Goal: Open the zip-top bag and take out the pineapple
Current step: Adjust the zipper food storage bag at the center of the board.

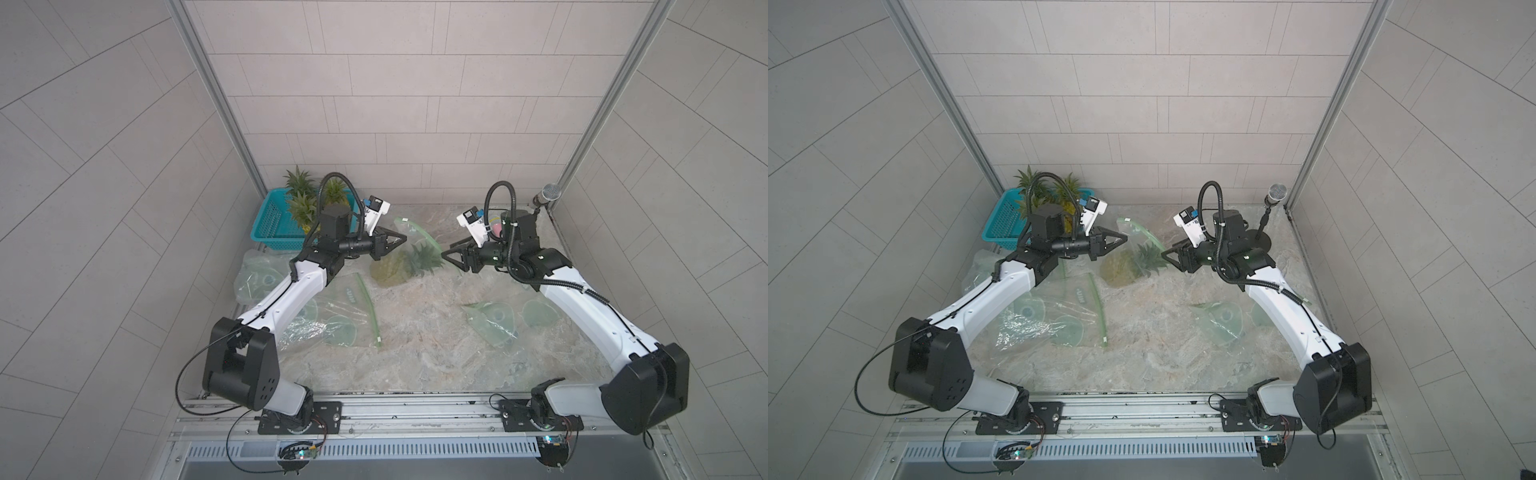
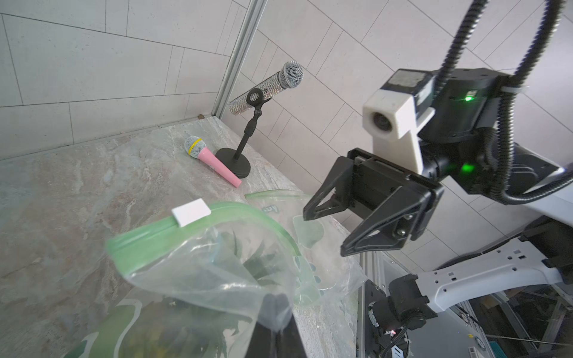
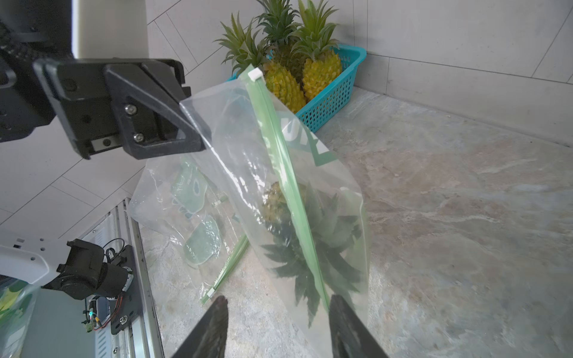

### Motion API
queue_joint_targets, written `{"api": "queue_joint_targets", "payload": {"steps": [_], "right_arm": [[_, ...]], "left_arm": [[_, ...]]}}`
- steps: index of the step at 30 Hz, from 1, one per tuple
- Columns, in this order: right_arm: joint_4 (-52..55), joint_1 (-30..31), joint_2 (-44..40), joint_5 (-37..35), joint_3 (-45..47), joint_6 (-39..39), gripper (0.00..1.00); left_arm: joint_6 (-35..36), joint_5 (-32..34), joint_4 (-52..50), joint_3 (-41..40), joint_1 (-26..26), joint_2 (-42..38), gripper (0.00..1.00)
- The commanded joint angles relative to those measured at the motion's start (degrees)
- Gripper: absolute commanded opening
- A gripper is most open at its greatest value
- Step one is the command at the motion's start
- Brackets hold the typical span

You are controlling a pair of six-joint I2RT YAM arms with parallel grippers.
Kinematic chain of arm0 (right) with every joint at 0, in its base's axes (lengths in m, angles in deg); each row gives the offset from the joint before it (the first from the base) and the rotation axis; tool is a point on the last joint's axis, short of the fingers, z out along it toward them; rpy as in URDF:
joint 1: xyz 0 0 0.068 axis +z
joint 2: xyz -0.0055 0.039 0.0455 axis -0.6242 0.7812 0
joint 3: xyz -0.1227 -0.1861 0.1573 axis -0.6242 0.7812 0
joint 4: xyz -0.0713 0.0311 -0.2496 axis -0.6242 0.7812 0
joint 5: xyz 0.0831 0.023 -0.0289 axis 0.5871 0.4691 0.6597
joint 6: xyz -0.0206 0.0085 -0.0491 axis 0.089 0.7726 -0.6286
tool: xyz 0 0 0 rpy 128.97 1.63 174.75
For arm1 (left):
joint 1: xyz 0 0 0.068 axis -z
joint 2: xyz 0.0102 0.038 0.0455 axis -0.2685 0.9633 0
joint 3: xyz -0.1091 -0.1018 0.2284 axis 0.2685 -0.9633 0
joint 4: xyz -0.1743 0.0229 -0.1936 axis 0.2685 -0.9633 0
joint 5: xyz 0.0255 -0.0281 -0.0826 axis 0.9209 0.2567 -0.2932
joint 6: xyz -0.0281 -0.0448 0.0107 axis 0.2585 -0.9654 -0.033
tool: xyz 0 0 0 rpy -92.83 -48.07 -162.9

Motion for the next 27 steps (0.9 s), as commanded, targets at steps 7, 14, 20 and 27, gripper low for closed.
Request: {"api": "queue_joint_targets", "payload": {"steps": [7, 14, 20, 27], "right_arm": [[-1.61, -0.10, 8.30, 0.47, -6.48, -1.89, 0.50], [3.53, 1.07, 11.57, 4.93, -10.66, -5.04, 0.18], [6.50, 1.15, 7.63, 3.39, -13.02, -5.53, 0.00], [18.37, 1.15, 4.06, 1.47, -20.81, -14.50, 0.00]], "left_arm": [[-1.15, -3.76, 6.64, -0.41, 0.31, -2.33, 0.00], [-0.36, -2.70, 4.93, -0.40, 0.32, -2.53, 0.00], [4.72, 4.87, -6.73, 2.43, -0.14, -3.84, 0.36], [6.15, 9.25, -17.95, 5.79, -3.60, -8.03, 0.51]]}}
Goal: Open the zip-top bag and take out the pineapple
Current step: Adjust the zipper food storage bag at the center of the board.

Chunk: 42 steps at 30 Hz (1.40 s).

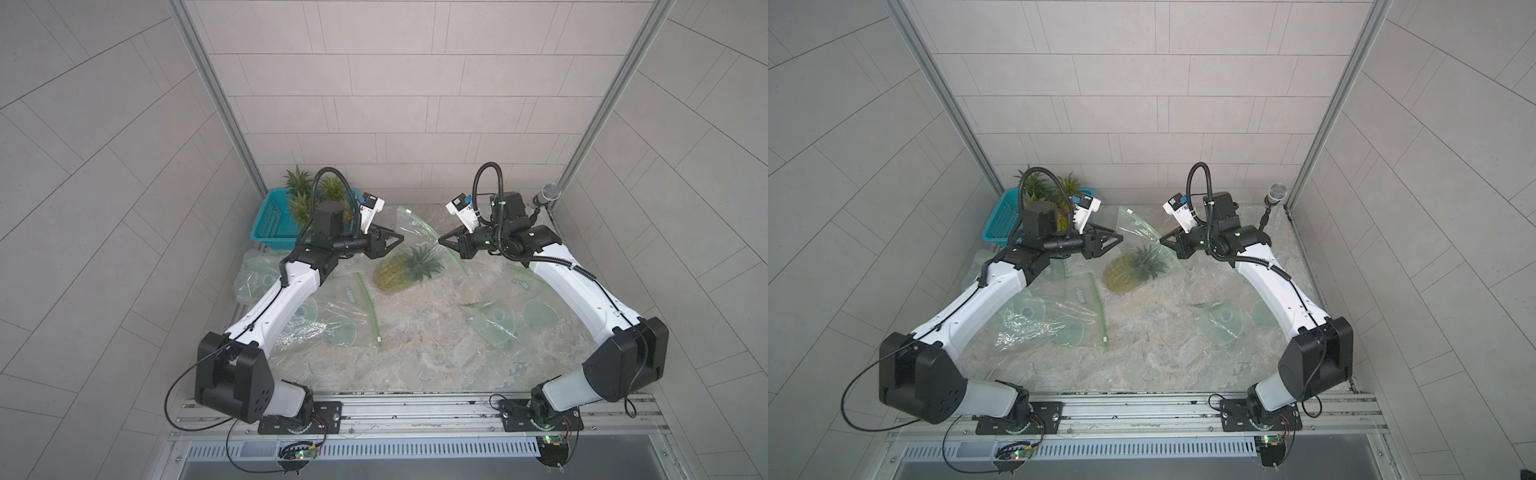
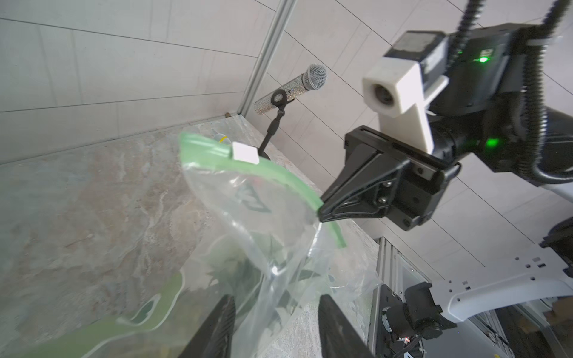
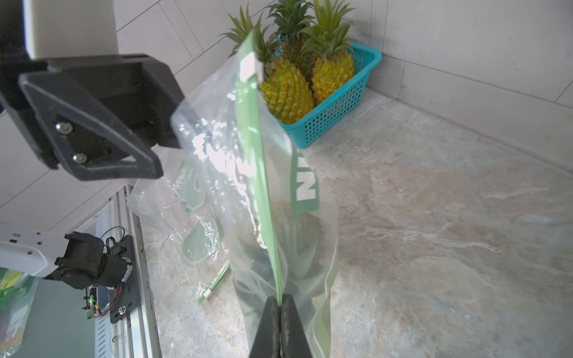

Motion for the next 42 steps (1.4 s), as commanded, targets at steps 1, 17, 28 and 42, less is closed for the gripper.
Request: {"api": "queue_joint_targets", "payload": {"steps": [1, 17, 28, 42], "right_arm": [[8.53, 0.08, -2.67, 1.71, -6.53, -9.06, 0.00], [33.63, 4.66, 2.46, 10.24, -16.26, -27.49, 0.00], [43.26, 7.09, 6.18, 14.57, -21.09, -36.50, 0.00], [43.38, 7.54, 7.32, 15.06, -21.48, -37.34, 0.00]], "left_arm": [[2.98, 2.10, -6.35, 2.61, -1.59, -3.88, 0.53], [11.47, -7.17, -14.90, 1.80, -5.63, -7.74, 0.62], [38.50, -10.16, -28.80, 3.11, -5.81, -8.23, 0.64], [48.60, -20.58, -31.02, -0.53, -5.76, -7.29, 0.61]]}}
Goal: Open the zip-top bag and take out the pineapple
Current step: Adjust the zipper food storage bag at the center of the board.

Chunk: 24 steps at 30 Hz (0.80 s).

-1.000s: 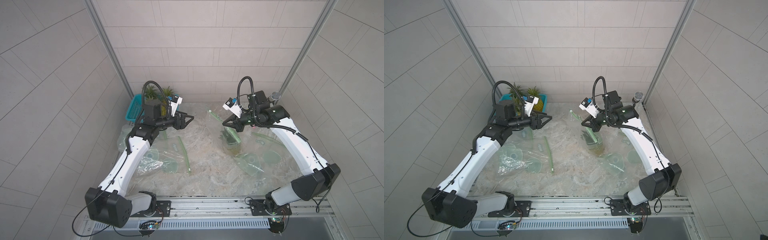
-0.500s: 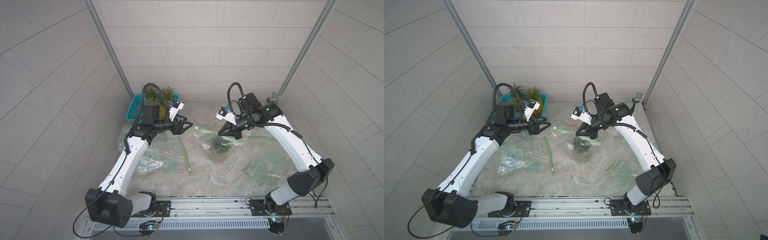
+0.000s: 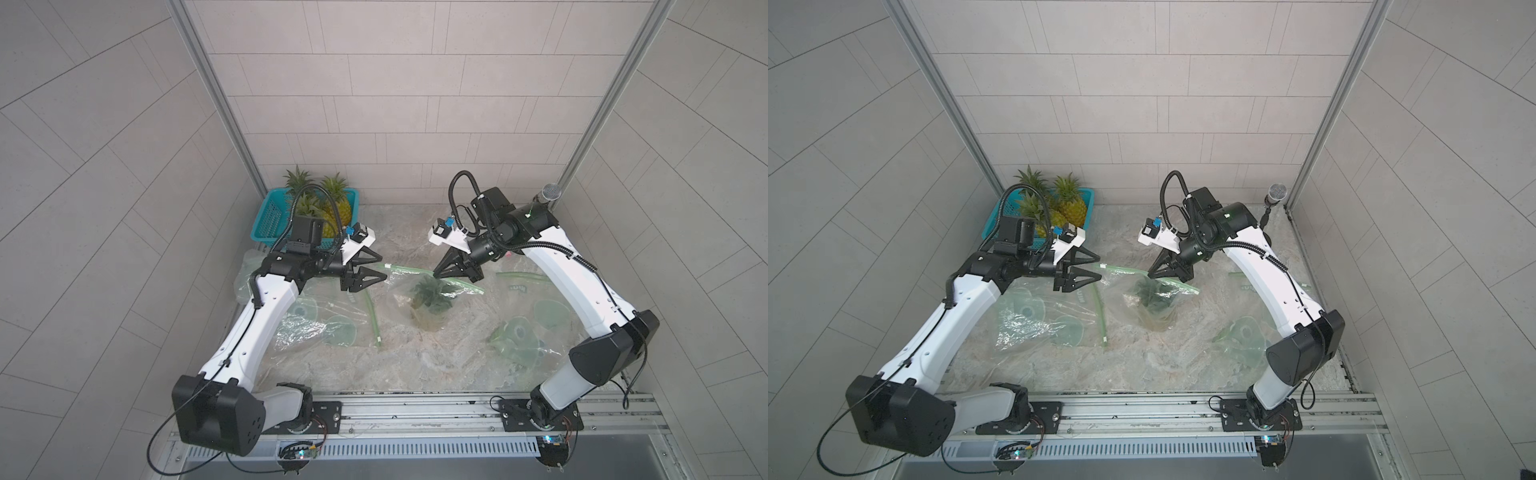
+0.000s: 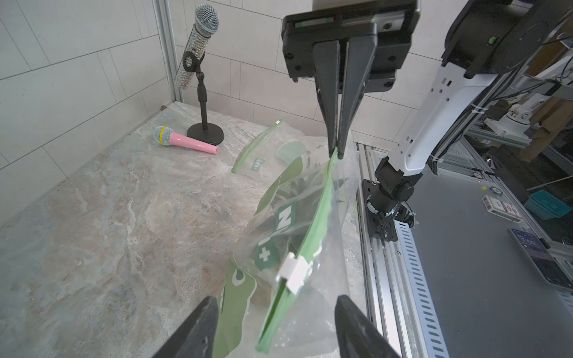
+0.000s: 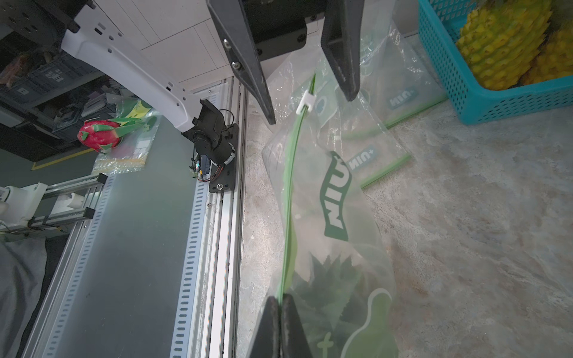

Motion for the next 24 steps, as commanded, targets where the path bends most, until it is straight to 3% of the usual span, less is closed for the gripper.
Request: {"api": "queue_joint_targets", "payload": {"steps": [1, 7, 16, 24], "right_arm": [[0.75, 0.40, 0.07, 3.30, -1.78, -2.00, 0.00], [-0.12, 0.40, 0.37, 3.34, -1.73, -1.08, 0.00], [-1.57, 0.40, 0.14, 2.48, -1.12, 0.01, 0.00], [-6.53, 0.35, -1.15, 1.55, 0.56, 4.26, 0.00]], "left_arm": [[2.70, -2.85, -0.81, 0.37, -0.01, 0.58, 0.58], [3.10, -4.19, -0.86, -0.07, -0.13, -0.12, 0.45], [2.38, -5.61, -1.17, 0.29, -0.88, -0.03, 0.00], [1.77, -6.25, -0.68, -0.14, -1.10, -1.22, 0.00]]}}
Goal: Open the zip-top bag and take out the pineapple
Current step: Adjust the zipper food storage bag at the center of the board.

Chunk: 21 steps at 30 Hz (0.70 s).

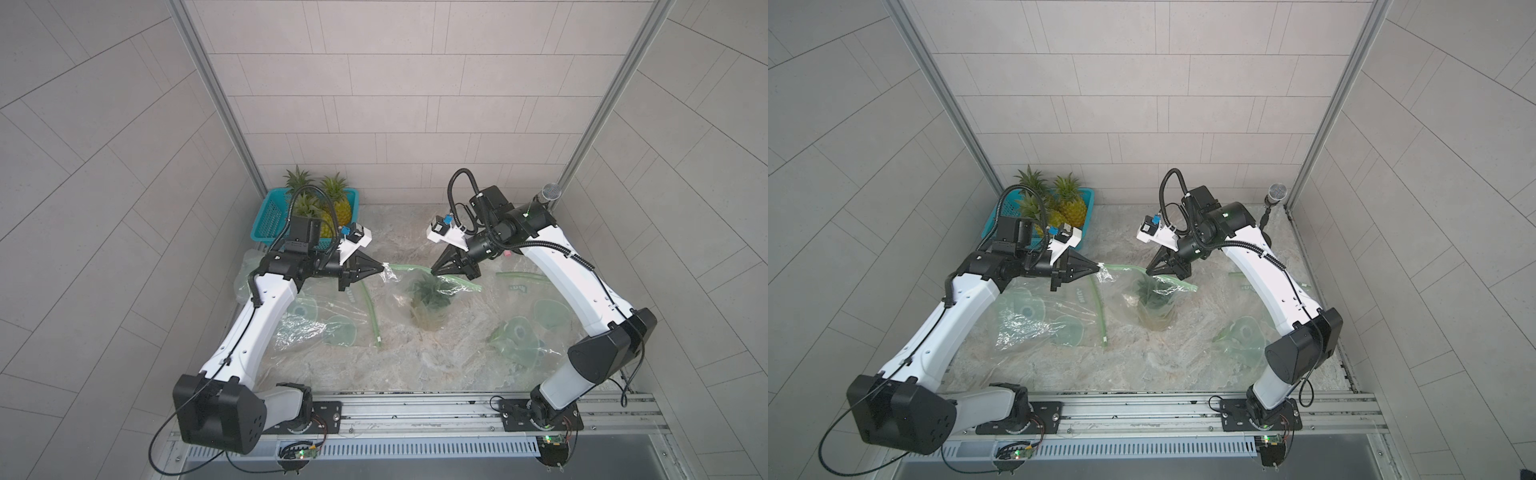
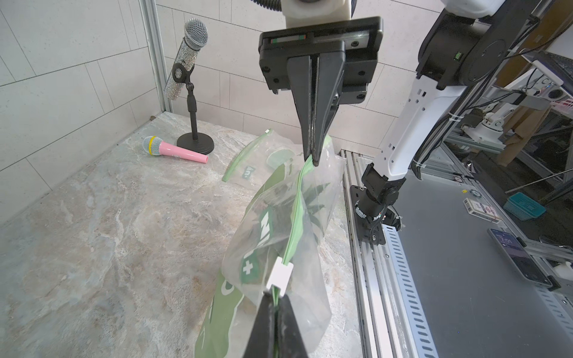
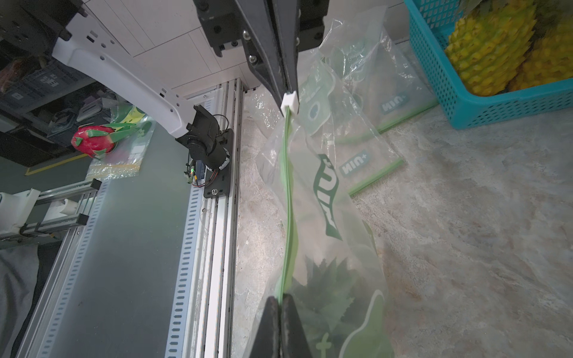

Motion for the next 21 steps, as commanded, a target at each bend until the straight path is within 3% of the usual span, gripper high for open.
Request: {"api": "queue_joint_targets", "payload": {"steps": [1, 3, 5, 9, 11, 14, 21], "right_arm": [[-5.18, 0.42, -2.35, 1.75, 1.17, 3.05, 0.00], [-10.05, 0.91, -3.59, 0.67, 2.79, 7.62, 0.09], [-16.25, 2.27, -5.36, -2.01, 4.99, 11.42, 0.10], [-26.50, 7.22, -8.44, -12.89, 8.25, 15.39, 0.34], [-30.30, 8.17, -9.11, -13.85, 9.14, 16.65, 0.40], [-32.15, 9.04, -8.46, -11.60, 8.30, 17.28, 0.43], [-24.17, 13.12, -2.67, -9.94, 0.68, 13.27, 0.44]], "left_arm": [[0.33, -2.69, 0.32, -0.07, -0.27, -1.58, 0.00], [0.39, -3.22, 0.41, 0.18, -0.09, -1.75, 0.00], [-0.63, -3.31, 1.00, 0.57, 0.37, -1.88, 0.00], [-2.95, -3.08, 1.46, 1.64, 1.29, -1.33, 0.00], [-3.93, -3.27, 1.46, 1.98, 1.40, -1.30, 0.00], [-5.28, -3.57, 1.85, 2.10, 1.40, -1.33, 0.00], [-5.99, -6.17, 2.35, 2.24, 1.40, -1.66, 0.00]]}}
